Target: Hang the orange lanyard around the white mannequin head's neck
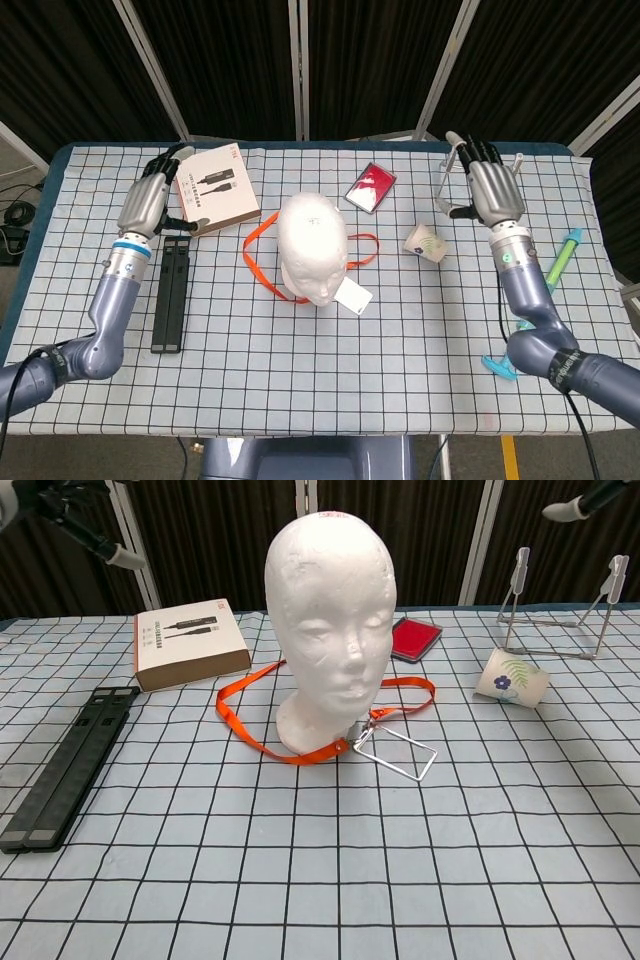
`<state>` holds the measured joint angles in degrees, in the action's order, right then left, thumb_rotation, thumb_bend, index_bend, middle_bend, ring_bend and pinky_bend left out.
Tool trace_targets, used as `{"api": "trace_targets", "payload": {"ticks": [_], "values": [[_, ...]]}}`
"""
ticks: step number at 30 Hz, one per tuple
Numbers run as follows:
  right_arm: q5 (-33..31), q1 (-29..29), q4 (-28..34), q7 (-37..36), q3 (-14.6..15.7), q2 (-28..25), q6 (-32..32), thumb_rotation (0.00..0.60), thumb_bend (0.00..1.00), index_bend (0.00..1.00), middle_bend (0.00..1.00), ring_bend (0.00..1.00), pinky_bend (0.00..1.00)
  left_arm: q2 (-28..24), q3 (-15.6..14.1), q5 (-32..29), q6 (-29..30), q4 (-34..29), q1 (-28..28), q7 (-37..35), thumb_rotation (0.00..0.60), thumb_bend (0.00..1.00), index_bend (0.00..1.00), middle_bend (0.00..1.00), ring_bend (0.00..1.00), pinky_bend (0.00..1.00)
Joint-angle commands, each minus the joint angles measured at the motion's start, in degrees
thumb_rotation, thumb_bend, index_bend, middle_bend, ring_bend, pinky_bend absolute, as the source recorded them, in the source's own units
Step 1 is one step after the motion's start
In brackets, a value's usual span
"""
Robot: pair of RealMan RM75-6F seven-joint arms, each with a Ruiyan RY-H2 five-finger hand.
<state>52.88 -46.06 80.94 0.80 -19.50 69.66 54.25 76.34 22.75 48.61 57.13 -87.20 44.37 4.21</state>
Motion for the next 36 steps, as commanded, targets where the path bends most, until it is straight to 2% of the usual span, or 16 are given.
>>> {"api": "trace_targets", "payload": {"ticks": [1, 5, 12, 16, 21, 26, 31, 36], "values": [[4.3, 3.9, 4.0, 1.0, 2.7, -4.2, 2.9, 0.600, 0.86, 0.00, 0.00, 0.00, 0.00, -4.3, -3.5, 3.4, 4.2, -3.8, -3.8, 3.6, 0.600, 0.00, 0.00, 0.00, 0.00, 0.00], [9.2, 7.9, 7.3, -1.0, 5.9, -8.2, 3.9, 0.600, 1.00, 0.00, 0.00, 0.00, 0.00, -8.7, -7.1, 6.1, 9.2, -8.4, -8.5, 6.5, 0.600, 0.00, 0.00, 0.00, 0.00, 0.00], [17.3, 13.6, 9.5, -3.8, 11.8, -10.8, 5.8, 0.600, 1.00, 0.00, 0.00, 0.00, 0.00, -13.9, -13.6, 11.2, 18.1, -15.6, -16.7, 10.7, 0.600, 0.00, 0.00, 0.00, 0.00, 0.00], [22.3, 14.9, 9.7, -6.1, 15.7, -10.5, 3.4, 0.600, 1.00, 0.00, 0.00, 0.00, 0.00, -15.1, -17.1, 14.5, 23.0, -18.5, -21.3, 12.3, 0.600, 0.00, 0.00, 0.00, 0.00, 0.00], [29.9, 14.9, 5.8, -8.7, 18.6, -5.1, 2.9, 0.600, 1.00, 0.00, 0.00, 0.00, 0.00, -14.1, -19.4, 16.4, 30.2, -20.2, -25.4, 19.5, 0.600, 0.00, 0.00, 0.00, 0.00, 0.00], [35.0, 12.7, 2.2, -8.3, 20.0, 1.2, 0.9, 0.600, 1.00, 0.02, 0.05, 0.00, 0.00, -14.0, -20.3, 17.7, 31.4, -22.0, -27.3, 20.6, 0.600, 0.00, 0.00, 0.00, 0.00, 0.00], [35.0, 10.5, 1.1, -5.7, 19.2, 6.1, -1.5, 0.600, 1.00, 0.03, 0.08, 0.00, 0.00, -13.8, -20.3, 18.1, 30.6, -20.8, -27.8, 20.7, 0.600, 0.00, 0.00, 0.00, 0.00, 0.00], [31.9, 8.9, 0.0, -2.3, 17.8, 11.2, -4.7, 0.600, 1.00, 0.03, 0.08, 0.02, 0.02, -13.4, -20.0, 18.2, 29.4, -19.2, -28.0, 20.6, 0.600, 0.00, 0.00, 0.00, 0.00, 0.00]]}}
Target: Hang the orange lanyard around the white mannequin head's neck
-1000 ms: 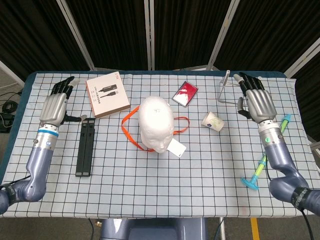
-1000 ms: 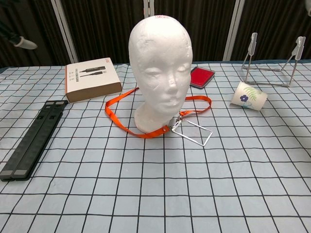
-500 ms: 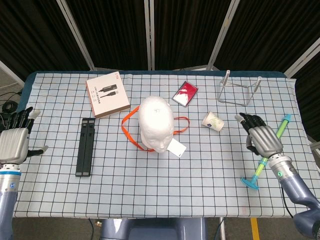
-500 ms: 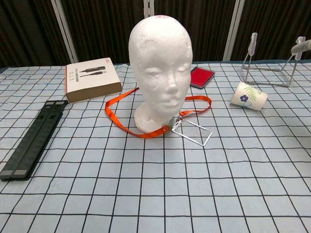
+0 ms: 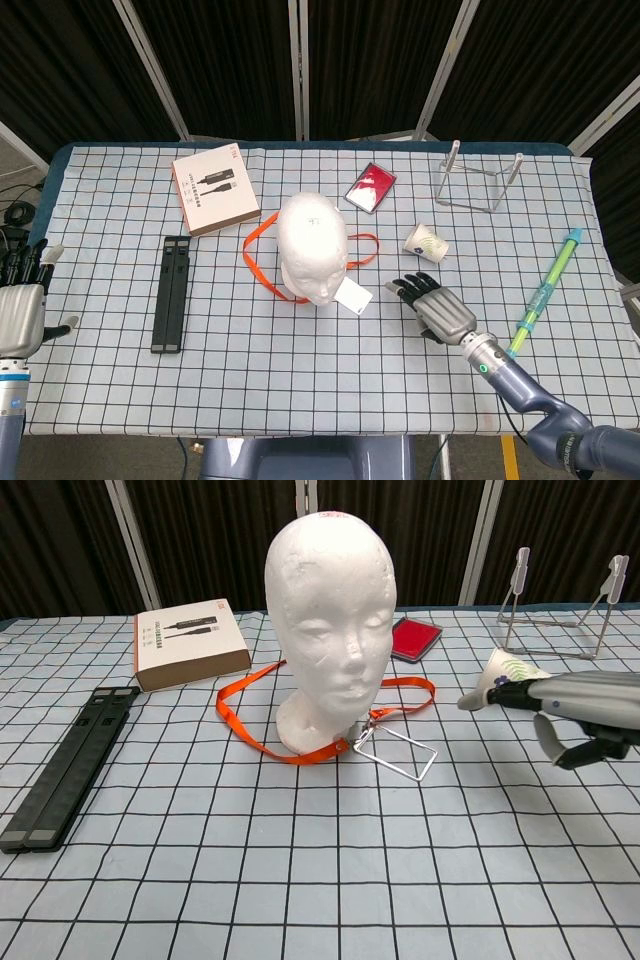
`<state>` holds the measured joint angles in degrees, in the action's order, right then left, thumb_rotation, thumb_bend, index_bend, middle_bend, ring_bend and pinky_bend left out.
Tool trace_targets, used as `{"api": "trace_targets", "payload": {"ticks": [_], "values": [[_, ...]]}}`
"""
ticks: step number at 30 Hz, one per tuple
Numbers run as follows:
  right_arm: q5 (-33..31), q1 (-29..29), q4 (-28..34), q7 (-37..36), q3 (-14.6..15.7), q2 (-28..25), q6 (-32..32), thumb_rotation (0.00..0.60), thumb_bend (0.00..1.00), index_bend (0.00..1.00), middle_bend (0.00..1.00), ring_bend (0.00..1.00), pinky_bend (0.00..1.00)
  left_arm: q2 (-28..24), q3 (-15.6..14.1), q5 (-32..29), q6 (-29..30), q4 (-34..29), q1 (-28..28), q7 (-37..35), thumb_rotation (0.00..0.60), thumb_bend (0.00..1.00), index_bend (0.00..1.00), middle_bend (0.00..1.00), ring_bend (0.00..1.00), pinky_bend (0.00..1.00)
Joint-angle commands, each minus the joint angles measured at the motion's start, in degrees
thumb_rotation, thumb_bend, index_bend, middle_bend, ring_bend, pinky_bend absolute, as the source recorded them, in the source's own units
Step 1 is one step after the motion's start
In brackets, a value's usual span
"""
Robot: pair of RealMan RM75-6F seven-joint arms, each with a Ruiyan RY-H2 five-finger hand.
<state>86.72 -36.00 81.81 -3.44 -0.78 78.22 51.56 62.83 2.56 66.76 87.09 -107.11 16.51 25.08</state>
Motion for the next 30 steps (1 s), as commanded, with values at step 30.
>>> {"api": "trace_targets", "payload": {"ticks": [30], "values": [[-5.9, -2.0, 5.6, 10.5, 2.8, 3.8, -7.4, 0.600, 1.00, 0.09, 0.13, 0.06, 0.13, 0.1, 2.2, 0.5, -4.2, 2.3, -1.4, -2.2, 0.600, 0.00, 0.00, 0.00, 0.00, 0.00]]}}
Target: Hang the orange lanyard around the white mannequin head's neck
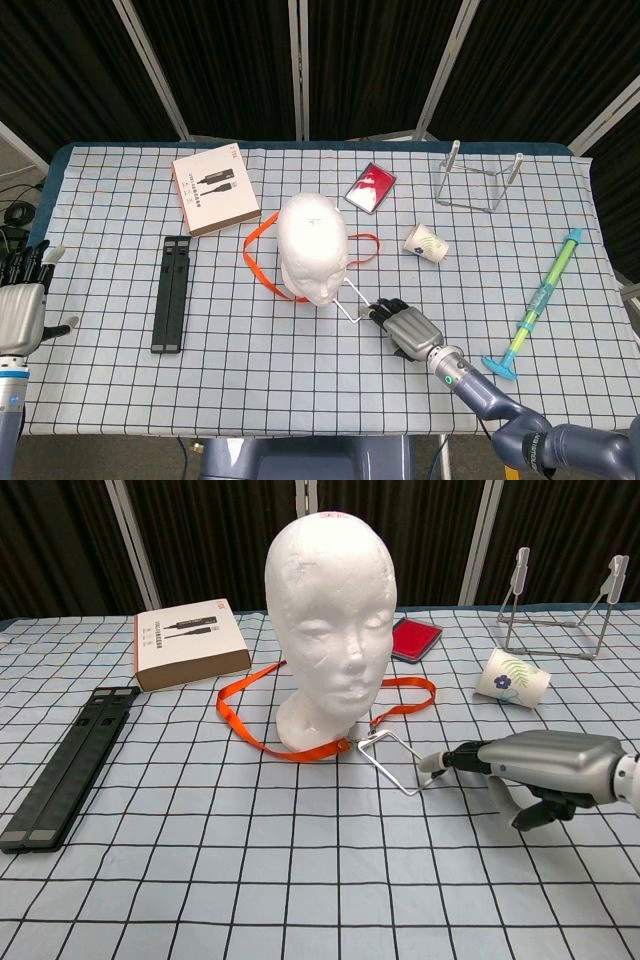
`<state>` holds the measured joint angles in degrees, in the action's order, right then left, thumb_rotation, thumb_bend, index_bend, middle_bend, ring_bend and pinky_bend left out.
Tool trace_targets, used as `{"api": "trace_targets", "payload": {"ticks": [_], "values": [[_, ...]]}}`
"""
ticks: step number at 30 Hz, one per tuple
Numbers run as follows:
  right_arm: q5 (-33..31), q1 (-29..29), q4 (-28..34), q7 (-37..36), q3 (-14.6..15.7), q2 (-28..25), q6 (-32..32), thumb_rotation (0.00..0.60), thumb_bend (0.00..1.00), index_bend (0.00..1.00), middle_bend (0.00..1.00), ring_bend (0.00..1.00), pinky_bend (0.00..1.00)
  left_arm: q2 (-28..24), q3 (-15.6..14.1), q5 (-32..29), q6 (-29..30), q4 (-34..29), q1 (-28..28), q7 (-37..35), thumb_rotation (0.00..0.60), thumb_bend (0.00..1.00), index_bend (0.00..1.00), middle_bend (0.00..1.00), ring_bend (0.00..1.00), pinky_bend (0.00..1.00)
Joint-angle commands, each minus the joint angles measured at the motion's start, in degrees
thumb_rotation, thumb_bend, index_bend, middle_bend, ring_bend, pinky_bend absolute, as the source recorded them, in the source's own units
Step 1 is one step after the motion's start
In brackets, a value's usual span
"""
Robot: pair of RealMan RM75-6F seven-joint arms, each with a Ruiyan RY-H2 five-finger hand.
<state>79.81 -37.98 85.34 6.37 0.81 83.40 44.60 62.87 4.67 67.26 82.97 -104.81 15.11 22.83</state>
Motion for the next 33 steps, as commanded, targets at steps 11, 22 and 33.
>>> {"api": "trace_targets", "payload": {"ticks": [11, 22, 33], "values": [[5.0, -0.3, 11.3, 1.2, 5.4, -6.7, -2.2, 0.600, 1.00, 0.10, 0.14, 0.06, 0.13, 0.2, 0.5, 0.3, -0.5, -0.1, -0.4, 0.3, 0.600, 0.00, 0.00, 0.00, 0.00, 0.00], [10.5, -0.7, 17.7, 0.2, 9.6, -11.0, -3.1, 0.600, 1.00, 0.11, 0.15, 0.06, 0.13, 0.2, 0.7, 0.6, -0.8, -0.1, -0.7, 0.3, 0.600, 0.00, 0.00, 0.00, 0.00, 0.00], [17.1, -0.4, 22.0, 0.3, 13.5, -15.5, -1.4, 0.600, 1.00, 0.12, 0.15, 0.06, 0.14, 0.3, 1.1, 0.7, -1.2, 0.0, -0.9, 0.5, 0.600, 0.00, 0.00, 0.00, 0.00, 0.00]]}}
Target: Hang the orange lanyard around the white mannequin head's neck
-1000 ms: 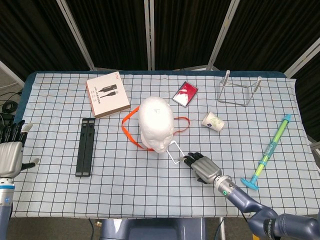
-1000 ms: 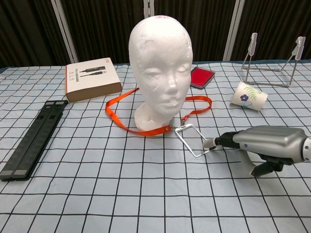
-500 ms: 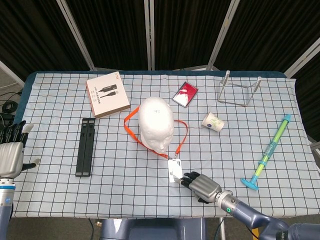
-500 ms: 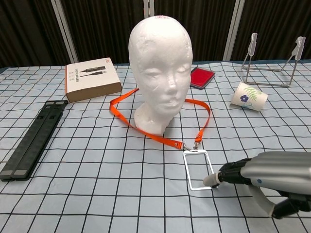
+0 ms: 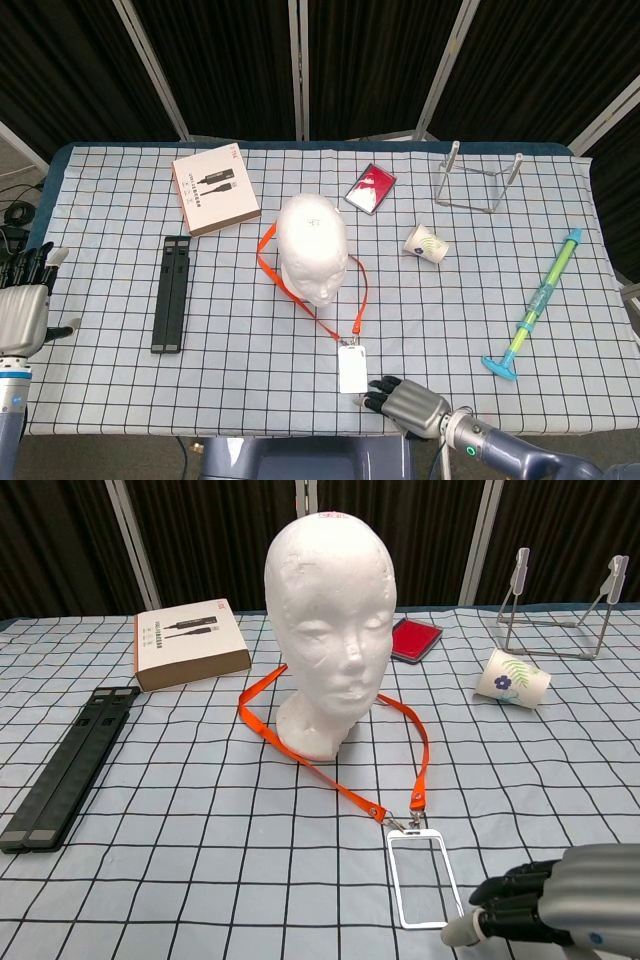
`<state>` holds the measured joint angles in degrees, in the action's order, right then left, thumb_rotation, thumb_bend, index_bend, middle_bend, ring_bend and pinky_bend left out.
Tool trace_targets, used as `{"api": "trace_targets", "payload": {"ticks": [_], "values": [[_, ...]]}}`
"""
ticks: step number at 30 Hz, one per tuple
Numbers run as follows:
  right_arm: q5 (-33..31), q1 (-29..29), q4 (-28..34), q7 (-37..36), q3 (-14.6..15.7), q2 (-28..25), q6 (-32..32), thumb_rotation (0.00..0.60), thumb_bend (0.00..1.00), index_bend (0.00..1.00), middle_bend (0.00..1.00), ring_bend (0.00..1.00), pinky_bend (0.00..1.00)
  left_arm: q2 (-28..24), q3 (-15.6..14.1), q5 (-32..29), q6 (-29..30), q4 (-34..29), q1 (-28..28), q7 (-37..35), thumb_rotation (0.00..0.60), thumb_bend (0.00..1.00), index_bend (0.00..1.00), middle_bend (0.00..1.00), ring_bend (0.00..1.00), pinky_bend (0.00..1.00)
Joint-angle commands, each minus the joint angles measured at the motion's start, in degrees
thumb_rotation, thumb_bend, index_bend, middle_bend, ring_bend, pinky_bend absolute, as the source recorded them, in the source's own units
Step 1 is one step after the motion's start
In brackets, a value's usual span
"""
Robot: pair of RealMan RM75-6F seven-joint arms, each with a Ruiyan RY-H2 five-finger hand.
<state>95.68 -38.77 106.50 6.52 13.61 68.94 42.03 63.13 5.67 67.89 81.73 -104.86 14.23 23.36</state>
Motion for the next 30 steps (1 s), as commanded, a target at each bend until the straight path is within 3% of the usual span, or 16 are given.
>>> {"api": "trace_targets", "payload": {"ticks": [1, 8, 12, 16, 18, 21, 23, 25, 27, 30], "values": [[2.0, 0.7, 1.1, 0.1, 0.9, -1.6, 2.2, 0.600, 1.00, 0.12, 0.15, 0.06, 0.14, 0.0, 0.1, 0.1, 0.2, 0.1, -0.1, -0.1, 0.600, 0.00, 0.00, 0.00, 0.00, 0.00], [11.3, 5.7, -1.6, 3.9, 0.0, -7.2, 19.4, 0.600, 1.00, 0.12, 0.14, 0.06, 0.13, -0.1, 0.1, 0.2, 0.0, 0.4, -0.5, -0.5, 0.600, 0.00, 0.00, 0.00, 0.00, 0.00], [12.2, 9.6, -4.2, 3.1, -1.2, -10.6, 28.9, 0.600, 1.00, 0.12, 0.13, 0.06, 0.10, -0.1, -0.2, 0.9, 0.5, 0.5, -1.1, -1.0, 0.600, 0.00, 0.00, 0.00, 0.00, 0.00], [10.4, 14.0, -7.3, -0.1, -2.7, -12.6, 37.7, 0.600, 0.91, 0.11, 0.06, 0.02, 0.03, -0.2, -0.8, 3.0, 2.0, 0.8, -2.2, -2.7, 0.600, 0.00, 0.00, 0.00, 0.00, 0.00], [9.5, 15.9, -9.2, -1.5, -3.4, -12.6, 40.9, 0.600, 0.83, 0.10, 0.03, 0.00, 0.00, -0.2, -1.2, 4.3, 2.8, 1.3, -2.9, -3.8, 0.600, 0.00, 0.00, 0.00, 0.00, 0.00], [7.0, 18.7, -11.5, -3.0, -4.7, -11.7, 44.7, 0.600, 0.55, 0.06, 0.00, 0.00, 0.00, -0.2, -1.9, 5.6, 3.8, 1.9, -4.0, -5.2, 0.600, 0.00, 0.00, 0.00, 0.00, 0.00], [5.0, 20.6, -13.0, -3.7, -5.7, -10.4, 46.8, 0.600, 0.25, 0.02, 0.00, 0.00, 0.00, -0.2, -2.6, 6.9, 4.5, 2.5, -4.9, -6.4, 0.600, 0.00, 0.00, 0.00, 0.00, 0.00], [3.3, 22.2, -14.3, -4.5, -6.7, -8.9, 48.4, 0.600, 0.08, 0.00, 0.00, 0.00, 0.00, -0.2, -3.2, 8.2, 5.3, 2.9, -5.7, -7.5, 0.600, 0.00, 0.00, 0.00, 0.00, 0.00], [1.0, 23.7, -14.7, -5.4, -7.4, -7.8, 48.9, 0.600, 0.01, 0.00, 0.00, 0.00, 0.00, -0.1, -3.7, 9.3, 6.0, 3.2, -6.4, -8.1, 0.600, 0.00, 0.00, 0.00, 0.00, 0.00], [-2.2, 25.0, -14.6, -6.7, -8.0, -7.2, 47.9, 0.600, 0.00, 0.00, 0.00, 0.00, 0.00, -0.1, -4.4, 10.5, 6.9, 3.4, -7.5, -8.7, 0.600, 0.00, 0.00, 0.00, 0.00, 0.00]]}}
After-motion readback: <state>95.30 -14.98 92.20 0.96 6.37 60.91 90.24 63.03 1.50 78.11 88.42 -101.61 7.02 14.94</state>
